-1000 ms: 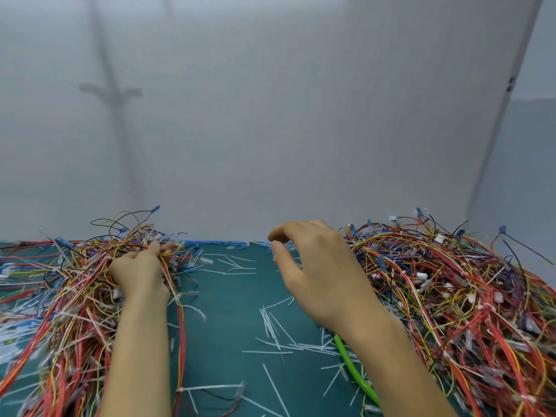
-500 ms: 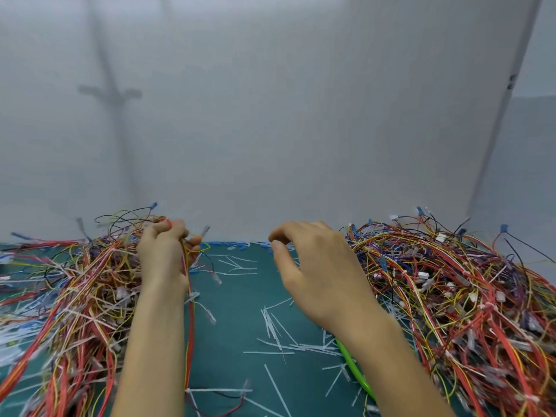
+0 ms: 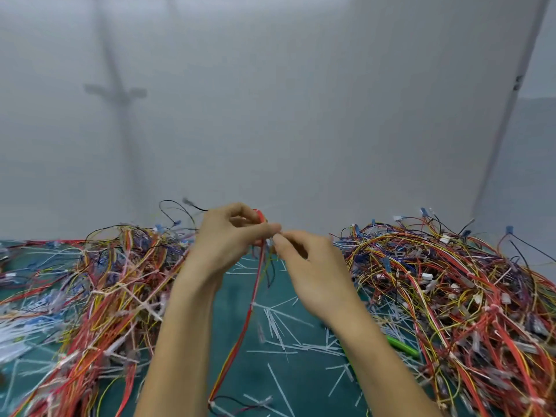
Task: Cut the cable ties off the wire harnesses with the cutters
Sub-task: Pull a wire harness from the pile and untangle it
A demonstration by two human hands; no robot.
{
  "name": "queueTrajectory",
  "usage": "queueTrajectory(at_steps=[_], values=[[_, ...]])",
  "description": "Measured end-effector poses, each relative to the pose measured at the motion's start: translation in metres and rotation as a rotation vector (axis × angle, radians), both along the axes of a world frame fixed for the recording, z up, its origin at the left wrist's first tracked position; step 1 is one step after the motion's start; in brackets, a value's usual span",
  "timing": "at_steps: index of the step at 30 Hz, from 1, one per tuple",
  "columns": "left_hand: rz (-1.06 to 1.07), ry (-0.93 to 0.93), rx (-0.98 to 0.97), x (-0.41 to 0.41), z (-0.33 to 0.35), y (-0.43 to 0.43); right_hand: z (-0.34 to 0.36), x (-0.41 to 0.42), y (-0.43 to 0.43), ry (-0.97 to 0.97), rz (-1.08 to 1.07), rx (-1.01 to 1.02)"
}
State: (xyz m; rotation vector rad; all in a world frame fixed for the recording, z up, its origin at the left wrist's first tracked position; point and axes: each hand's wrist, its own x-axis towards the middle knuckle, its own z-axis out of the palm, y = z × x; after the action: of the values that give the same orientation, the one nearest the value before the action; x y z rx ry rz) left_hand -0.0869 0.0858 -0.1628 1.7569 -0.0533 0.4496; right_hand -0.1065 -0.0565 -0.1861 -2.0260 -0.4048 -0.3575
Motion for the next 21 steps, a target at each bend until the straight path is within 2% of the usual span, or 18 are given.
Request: queueTrajectory(at_steps=[5, 8, 11, 13, 15, 18, 21], values=[[-0.138, 0.083, 0.150, 0.001, -0.004, -0.015, -0.005, 0.008, -0.002, 0.079, -0.033, 0.136], [-0.165, 0.143, 0.178, 0.001, -0.005, -0.010, -0.004, 0.014, -0.015, 0.101, -0.079, 0.124], [0.071, 0.110, 0.270, 0.003, -0.007, 0.009, -0.005, 0.020, -0.024, 0.136, -0.114, 0.058], [0.329, 0.120, 0.421, 0.006, -0.010, 0.025, -0.006, 0.022, -0.026, 0.137, -0.142, 0.016], [0.498, 0.182, 0.569, 0.006, -0.014, 0.039, -0.007, 0.023, -0.026, 0.124, -0.158, -0.018], [0.552, 0.329, 0.790, 0.005, -0.021, 0.054, -0.007, 0.023, -0.025, 0.101, -0.173, -0.036], [0.517, 0.428, 0.907, 0.003, -0.025, 0.058, -0.006, 0.022, -0.026, 0.089, -0.169, -0.030]])
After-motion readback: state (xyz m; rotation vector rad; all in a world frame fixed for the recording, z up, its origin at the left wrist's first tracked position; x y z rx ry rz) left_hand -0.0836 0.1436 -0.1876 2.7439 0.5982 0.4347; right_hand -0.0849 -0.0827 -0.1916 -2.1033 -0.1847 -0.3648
